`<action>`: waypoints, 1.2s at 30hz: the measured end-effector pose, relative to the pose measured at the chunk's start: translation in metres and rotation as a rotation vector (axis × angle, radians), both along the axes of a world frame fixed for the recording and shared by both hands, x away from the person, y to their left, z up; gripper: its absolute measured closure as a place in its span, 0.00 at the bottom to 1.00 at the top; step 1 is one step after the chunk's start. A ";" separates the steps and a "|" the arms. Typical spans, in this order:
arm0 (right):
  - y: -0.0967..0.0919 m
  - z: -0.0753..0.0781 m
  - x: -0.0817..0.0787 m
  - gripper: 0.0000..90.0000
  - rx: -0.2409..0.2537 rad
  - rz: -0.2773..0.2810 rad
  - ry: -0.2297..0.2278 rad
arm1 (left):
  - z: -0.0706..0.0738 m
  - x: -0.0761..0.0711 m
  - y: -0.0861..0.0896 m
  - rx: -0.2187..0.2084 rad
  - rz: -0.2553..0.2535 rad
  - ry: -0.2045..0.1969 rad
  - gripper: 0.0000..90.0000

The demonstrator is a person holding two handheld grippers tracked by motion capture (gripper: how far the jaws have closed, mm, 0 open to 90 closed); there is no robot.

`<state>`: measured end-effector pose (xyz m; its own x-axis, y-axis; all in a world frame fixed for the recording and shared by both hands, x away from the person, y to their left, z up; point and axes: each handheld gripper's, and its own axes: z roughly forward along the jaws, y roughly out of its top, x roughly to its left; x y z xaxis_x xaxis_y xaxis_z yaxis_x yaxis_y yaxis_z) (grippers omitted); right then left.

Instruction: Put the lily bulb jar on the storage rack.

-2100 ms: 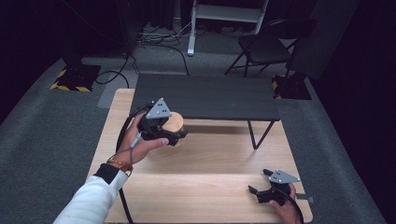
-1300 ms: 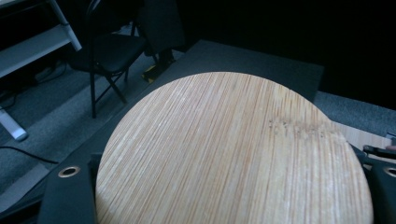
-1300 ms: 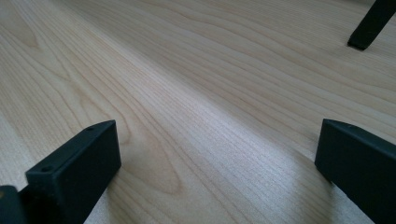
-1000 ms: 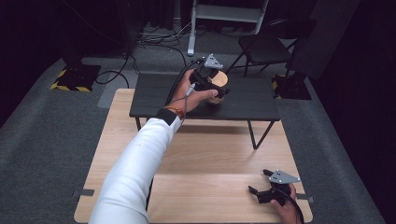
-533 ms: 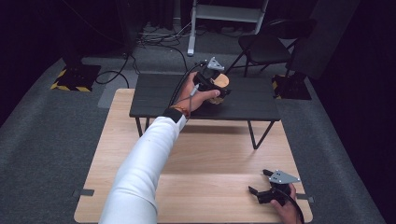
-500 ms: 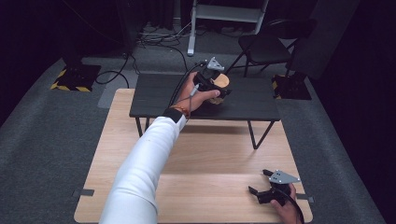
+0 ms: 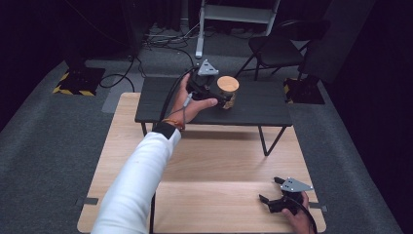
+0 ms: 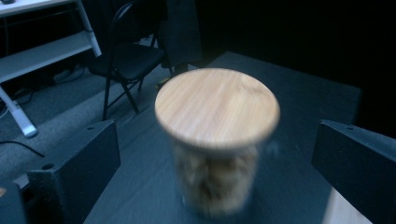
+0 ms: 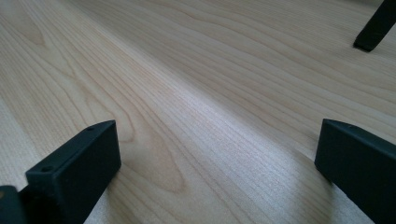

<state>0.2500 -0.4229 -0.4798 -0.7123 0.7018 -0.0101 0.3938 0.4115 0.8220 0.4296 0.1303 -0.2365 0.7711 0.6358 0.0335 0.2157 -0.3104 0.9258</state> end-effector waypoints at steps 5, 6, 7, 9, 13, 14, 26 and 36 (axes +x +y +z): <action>0.000 0.000 0.000 0.00 0.000 0.000 0.000 | 0.000 -0.037 0.029 0.004 0.023 -0.032 0.00; 0.000 0.000 0.000 0.00 0.000 0.000 0.000 | -0.001 -0.043 0.033 0.006 0.026 -0.031 0.00; 0.000 0.000 0.000 0.00 0.000 0.000 0.000 | -0.002 -0.049 0.037 0.000 0.027 -0.023 0.00; 0.000 0.000 0.000 0.00 0.000 0.000 0.000 | -0.004 -0.061 0.044 0.012 0.024 -0.024 0.00; 0.000 0.000 0.000 0.00 0.000 -0.001 0.000 | -0.011 -0.089 0.063 0.008 0.015 -0.033 0.01; 0.000 0.000 0.000 0.00 0.000 -0.001 0.000 | -0.013 -0.094 0.067 -0.001 0.013 -0.029 0.00; 0.000 0.000 0.000 0.00 -0.001 0.000 -0.001 | -0.066 -0.163 0.102 0.010 0.086 -0.050 0.00; 0.000 0.000 -0.001 0.00 0.000 -0.003 0.000 | -0.138 -0.192 0.121 0.037 0.151 -0.006 0.01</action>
<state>0.2495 -0.4224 -0.4798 -0.7101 0.7040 -0.0105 0.3950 0.4106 0.8218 0.2377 0.2516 -0.3748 0.6662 0.7430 0.0638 0.2569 -0.3090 0.9157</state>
